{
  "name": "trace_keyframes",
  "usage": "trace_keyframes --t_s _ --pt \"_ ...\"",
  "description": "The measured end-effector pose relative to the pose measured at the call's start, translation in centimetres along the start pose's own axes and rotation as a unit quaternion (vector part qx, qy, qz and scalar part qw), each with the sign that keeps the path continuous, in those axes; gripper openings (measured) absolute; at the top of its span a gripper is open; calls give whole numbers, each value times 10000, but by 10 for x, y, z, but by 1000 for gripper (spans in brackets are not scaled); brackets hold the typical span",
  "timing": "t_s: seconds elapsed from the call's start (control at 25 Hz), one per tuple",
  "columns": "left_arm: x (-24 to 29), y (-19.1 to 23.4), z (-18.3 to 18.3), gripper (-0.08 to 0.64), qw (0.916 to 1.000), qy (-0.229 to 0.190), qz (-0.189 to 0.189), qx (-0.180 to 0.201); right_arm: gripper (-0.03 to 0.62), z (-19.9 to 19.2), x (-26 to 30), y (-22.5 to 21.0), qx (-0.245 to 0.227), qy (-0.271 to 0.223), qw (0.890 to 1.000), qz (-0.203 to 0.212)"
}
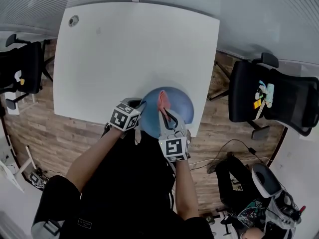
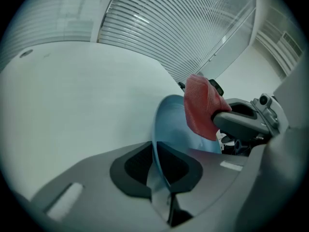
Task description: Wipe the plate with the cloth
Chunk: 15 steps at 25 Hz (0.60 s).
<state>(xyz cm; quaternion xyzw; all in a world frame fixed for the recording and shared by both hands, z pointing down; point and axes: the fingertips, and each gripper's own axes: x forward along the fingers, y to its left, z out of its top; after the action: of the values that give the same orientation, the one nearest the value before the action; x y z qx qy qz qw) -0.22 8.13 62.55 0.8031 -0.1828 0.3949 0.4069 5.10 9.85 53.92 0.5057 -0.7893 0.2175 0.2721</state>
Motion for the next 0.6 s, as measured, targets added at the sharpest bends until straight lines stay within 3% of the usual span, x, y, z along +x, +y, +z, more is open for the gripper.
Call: trace_keyframes --t_s 0.28,0.6 --pt "-5 2 -5 29 9998 -5 -104 -189 25 -23 26 21 -342 611 9964 483" --pt "-4 2 -4 21 9994 -69 -260 -212 25 -41 60 33 -982 1306 9812 1027"
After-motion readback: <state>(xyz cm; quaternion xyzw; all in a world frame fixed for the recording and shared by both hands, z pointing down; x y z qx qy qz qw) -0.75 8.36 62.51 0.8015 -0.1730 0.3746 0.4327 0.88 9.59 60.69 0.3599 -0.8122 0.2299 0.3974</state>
